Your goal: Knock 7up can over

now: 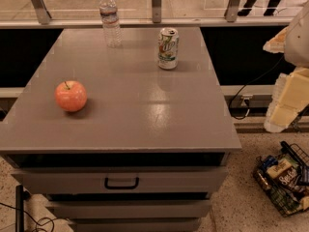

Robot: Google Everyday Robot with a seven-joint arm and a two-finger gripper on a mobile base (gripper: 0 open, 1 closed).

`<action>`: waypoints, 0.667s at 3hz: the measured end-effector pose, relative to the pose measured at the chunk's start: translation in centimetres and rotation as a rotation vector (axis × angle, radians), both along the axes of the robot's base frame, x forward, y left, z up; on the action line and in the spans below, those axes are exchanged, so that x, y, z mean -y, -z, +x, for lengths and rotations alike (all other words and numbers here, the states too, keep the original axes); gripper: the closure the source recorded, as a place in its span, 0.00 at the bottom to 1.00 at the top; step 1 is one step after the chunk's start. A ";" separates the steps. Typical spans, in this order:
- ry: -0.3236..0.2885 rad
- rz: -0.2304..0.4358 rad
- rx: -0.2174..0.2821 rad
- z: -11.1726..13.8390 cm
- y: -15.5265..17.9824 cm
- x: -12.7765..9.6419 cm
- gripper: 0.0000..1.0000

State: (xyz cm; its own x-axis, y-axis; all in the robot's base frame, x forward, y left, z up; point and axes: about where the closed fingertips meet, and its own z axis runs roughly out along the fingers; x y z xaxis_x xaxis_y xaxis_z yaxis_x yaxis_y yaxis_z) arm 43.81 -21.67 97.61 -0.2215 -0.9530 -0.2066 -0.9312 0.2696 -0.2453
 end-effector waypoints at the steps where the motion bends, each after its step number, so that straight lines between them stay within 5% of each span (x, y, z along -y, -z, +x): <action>1: 0.000 0.000 0.000 0.0 0.0 0.0 0.00; 2: 0.030 0.052 0.012 0.5 -0.2 0.1 0.00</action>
Offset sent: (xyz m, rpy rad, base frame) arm 0.0117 -0.0054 0.0005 0.1311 -0.0066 -0.0731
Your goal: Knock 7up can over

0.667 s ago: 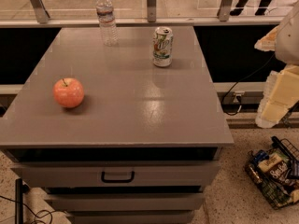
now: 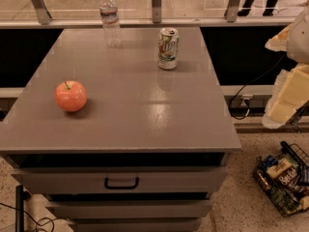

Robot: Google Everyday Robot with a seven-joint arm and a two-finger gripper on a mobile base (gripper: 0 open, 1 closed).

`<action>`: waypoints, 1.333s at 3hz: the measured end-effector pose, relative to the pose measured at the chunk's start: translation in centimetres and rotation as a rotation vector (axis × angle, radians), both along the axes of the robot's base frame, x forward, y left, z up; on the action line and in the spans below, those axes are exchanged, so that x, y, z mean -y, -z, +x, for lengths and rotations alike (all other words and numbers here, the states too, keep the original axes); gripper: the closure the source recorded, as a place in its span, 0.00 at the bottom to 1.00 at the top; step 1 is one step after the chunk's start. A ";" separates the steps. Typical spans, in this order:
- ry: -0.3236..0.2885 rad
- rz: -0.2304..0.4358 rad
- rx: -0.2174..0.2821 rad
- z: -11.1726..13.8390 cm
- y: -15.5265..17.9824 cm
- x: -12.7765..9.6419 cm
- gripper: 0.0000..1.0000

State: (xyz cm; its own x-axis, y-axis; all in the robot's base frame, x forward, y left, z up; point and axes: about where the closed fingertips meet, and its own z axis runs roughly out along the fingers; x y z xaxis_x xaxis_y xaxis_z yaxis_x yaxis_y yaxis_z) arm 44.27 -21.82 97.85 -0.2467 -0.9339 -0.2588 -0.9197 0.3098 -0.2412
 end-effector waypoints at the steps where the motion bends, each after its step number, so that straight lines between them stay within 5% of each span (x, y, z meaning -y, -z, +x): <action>1: 0.140 0.166 0.034 1.8 0.4 2.5 0.00; 2: 0.290 0.415 0.084 3.8 2.1 4.3 0.00; 3: 0.350 0.640 0.171 7.4 2.9 4.5 0.00; 4: 0.373 0.779 0.228 11.2 3.2 3.9 0.00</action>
Offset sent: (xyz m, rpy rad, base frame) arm 0.0846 -0.0745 -0.0147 0.8207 -0.2595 -0.5002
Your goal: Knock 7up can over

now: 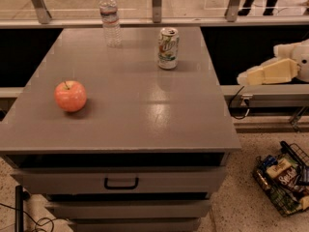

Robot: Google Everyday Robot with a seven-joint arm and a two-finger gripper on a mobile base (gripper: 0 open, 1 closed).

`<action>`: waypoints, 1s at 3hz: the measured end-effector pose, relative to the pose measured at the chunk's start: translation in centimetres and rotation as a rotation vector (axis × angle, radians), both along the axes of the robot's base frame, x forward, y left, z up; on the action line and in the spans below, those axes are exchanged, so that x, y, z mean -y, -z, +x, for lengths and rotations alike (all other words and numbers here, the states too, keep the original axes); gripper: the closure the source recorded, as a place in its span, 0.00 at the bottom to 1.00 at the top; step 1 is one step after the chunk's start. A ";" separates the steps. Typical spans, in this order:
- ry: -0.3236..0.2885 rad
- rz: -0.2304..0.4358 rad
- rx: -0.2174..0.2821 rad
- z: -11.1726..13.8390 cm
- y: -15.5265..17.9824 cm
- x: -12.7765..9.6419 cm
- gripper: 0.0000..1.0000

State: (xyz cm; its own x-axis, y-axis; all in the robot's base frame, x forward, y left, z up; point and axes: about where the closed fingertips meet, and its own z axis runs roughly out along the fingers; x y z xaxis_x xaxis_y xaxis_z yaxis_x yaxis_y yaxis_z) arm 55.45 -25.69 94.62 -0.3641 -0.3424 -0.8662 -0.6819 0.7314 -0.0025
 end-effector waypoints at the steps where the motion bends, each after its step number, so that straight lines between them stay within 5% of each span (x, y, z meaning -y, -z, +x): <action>1: -0.018 0.053 0.043 3.2 0.2 -0.8 0.00; 3: -0.022 0.062 0.062 3.9 0.4 -1.5 0.00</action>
Offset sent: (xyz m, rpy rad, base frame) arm 0.0251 0.0069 -0.0014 0.0425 -0.0352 0.0130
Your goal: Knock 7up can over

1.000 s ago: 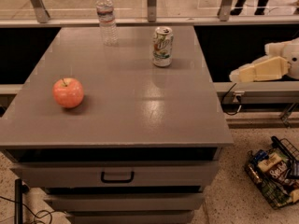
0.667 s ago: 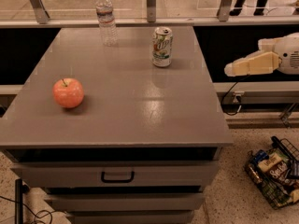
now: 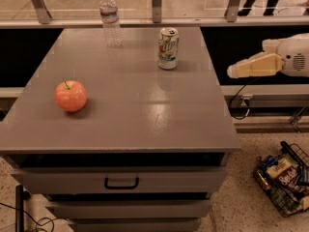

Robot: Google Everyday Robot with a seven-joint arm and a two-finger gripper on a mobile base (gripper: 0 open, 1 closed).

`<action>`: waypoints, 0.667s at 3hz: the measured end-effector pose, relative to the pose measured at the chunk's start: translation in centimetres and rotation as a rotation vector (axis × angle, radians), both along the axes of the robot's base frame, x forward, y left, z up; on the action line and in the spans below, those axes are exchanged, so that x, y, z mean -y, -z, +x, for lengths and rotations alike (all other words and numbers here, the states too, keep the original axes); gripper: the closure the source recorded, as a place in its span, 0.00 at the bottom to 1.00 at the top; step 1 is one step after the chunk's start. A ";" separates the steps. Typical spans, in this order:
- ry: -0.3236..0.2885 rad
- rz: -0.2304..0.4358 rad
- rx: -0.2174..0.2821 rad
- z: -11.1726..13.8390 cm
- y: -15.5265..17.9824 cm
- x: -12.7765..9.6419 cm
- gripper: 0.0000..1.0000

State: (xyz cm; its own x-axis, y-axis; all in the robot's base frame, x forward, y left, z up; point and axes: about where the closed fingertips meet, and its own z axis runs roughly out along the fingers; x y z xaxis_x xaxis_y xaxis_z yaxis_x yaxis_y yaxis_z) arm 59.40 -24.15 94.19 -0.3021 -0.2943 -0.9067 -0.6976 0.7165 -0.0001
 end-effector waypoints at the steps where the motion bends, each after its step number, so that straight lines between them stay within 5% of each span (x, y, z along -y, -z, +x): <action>1: -0.007 0.014 0.059 2.0 0.1 -1.4 0.00; 2: -0.021 0.041 0.130 4.6 0.1 -3.8 0.00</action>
Offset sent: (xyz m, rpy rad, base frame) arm 0.0773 0.0605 0.0004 0.0733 -0.2189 0.0286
